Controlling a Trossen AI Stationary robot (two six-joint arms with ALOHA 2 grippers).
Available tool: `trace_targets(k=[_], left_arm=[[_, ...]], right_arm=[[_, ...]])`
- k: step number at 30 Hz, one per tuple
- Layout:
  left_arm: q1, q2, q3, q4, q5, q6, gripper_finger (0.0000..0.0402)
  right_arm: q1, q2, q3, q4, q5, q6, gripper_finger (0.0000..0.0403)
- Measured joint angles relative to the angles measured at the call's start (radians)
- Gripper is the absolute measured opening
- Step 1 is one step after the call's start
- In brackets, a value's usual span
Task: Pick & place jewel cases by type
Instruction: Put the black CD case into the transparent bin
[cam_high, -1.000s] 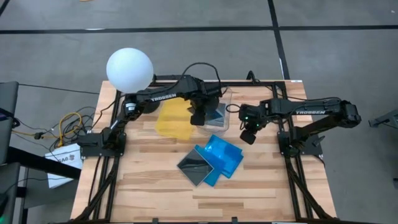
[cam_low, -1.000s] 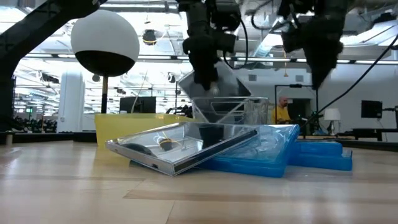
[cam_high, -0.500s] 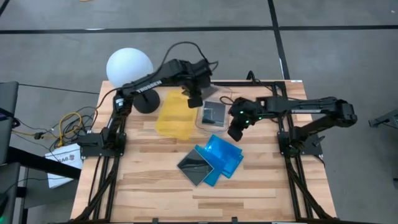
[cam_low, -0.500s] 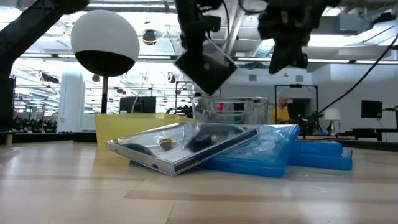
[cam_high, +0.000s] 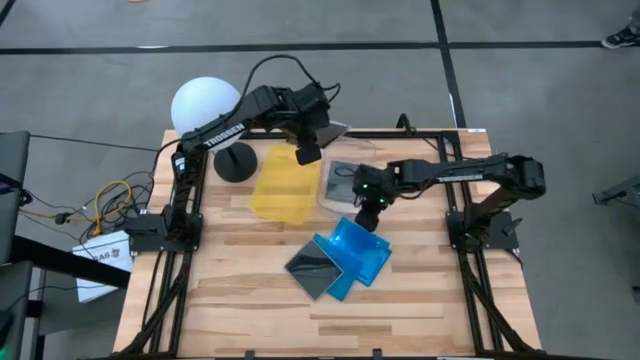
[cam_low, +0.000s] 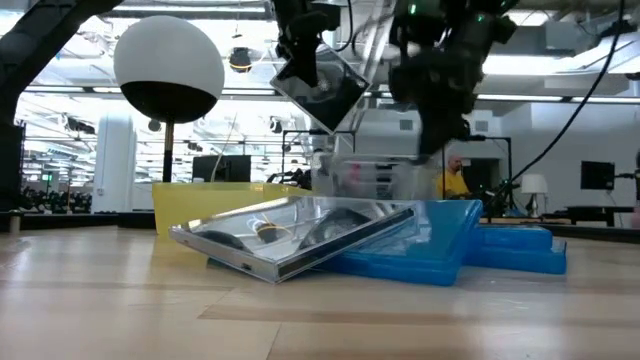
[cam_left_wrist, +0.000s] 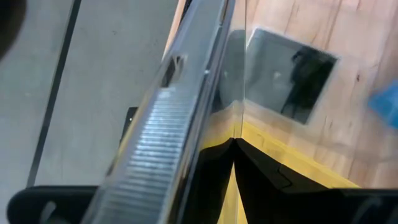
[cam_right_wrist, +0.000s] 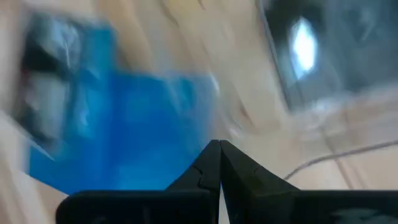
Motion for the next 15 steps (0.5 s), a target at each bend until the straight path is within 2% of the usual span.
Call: trace_targets(k=[7, 15], left_arm=[[-0.002, 0.0, 0.0, 0.002, -0.001, 0.0, 0.0084], [-0.006, 0.0, 0.0, 0.007, 0.016, -0.005, 0.0084]], right_arm=[[-0.006, 0.041, 0.061, -0.264, 0.075, -0.137, 0.0], [-0.063, 0.005, 0.088, -0.4, 0.145, -0.213, 0.0]])
